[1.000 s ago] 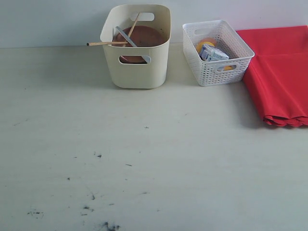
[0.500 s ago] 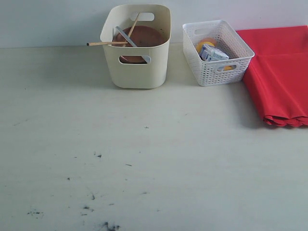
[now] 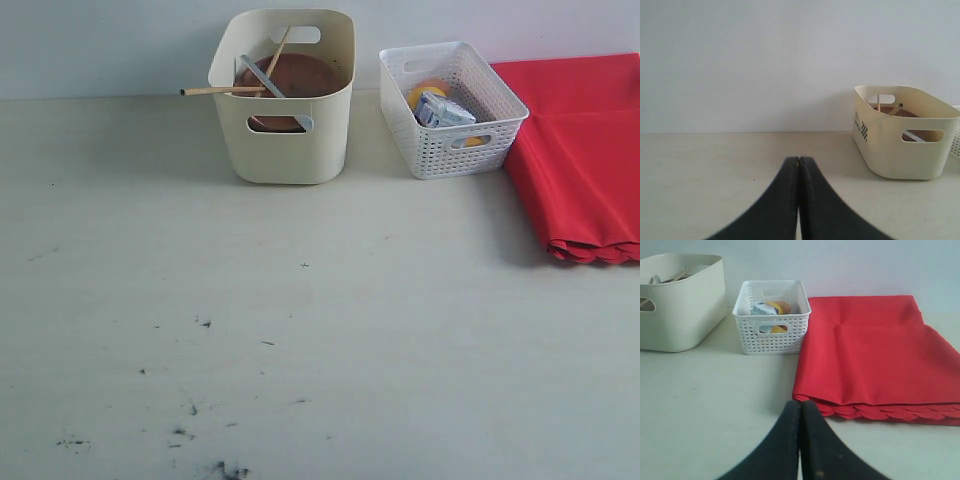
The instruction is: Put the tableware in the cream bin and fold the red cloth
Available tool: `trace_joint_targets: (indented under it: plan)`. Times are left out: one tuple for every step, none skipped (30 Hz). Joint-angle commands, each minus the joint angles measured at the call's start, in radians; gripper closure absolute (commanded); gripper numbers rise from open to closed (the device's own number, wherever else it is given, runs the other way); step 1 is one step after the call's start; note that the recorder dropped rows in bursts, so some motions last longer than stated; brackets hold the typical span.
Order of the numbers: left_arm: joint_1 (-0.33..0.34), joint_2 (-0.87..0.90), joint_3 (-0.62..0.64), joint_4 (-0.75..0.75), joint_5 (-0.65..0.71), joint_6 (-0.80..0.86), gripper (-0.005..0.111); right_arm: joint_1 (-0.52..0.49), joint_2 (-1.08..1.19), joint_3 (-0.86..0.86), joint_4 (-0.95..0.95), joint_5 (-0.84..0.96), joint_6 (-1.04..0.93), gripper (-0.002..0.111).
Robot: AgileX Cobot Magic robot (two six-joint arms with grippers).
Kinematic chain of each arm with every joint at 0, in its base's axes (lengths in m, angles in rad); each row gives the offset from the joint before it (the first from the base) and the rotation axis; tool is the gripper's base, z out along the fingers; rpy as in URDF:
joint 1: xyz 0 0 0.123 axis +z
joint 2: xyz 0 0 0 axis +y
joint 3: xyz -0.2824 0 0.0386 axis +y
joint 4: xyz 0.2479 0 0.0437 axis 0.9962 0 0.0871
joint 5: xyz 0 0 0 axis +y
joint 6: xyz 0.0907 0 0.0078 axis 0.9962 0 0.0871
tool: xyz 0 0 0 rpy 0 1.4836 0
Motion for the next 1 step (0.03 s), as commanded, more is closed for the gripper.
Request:
trace_joint_targets:
  plan:
    - [-0.005,-0.006,0.003,-0.006,0.004,0.002,0.105,0.004,-0.006,0.003,-0.001,-0.014,-0.002,0.108]
